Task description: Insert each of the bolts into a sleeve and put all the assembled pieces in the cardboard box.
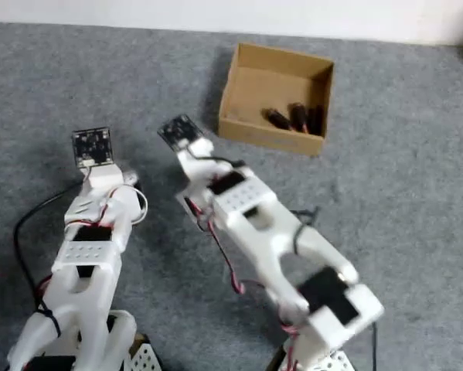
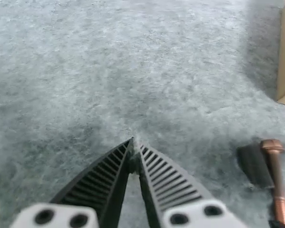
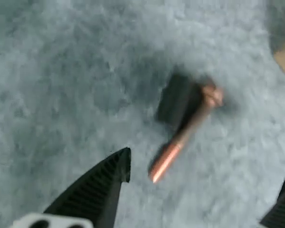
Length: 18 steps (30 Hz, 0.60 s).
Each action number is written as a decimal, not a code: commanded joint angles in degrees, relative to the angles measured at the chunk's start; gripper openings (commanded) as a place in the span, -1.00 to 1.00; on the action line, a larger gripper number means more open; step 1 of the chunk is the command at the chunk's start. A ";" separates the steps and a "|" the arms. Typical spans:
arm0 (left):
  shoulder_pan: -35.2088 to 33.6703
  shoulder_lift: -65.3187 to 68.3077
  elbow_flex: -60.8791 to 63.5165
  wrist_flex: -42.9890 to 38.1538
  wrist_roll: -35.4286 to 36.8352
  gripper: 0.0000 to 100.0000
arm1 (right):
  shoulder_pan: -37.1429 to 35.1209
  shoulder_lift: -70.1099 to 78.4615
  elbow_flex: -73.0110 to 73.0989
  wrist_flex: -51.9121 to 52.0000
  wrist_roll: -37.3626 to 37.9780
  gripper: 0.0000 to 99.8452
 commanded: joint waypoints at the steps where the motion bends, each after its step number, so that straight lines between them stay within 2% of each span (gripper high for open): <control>1: -3.56 -0.84 -2.95 -0.18 1.23 -0.99 | -1.98 6.02 -12.35 3.47 0.53 -0.14; 4: -5.67 -0.84 -3.30 -0.09 2.20 -0.99 | -3.47 9.89 -18.51 4.53 0.18 -0.14; 10: -7.87 -0.84 -4.09 0.00 4.40 -0.99 | -3.65 15.25 -24.66 4.53 -7.03 -0.14; 18: -7.96 -0.84 -4.09 0.00 4.48 -0.99 | -3.65 19.03 -24.84 4.35 -7.56 -0.14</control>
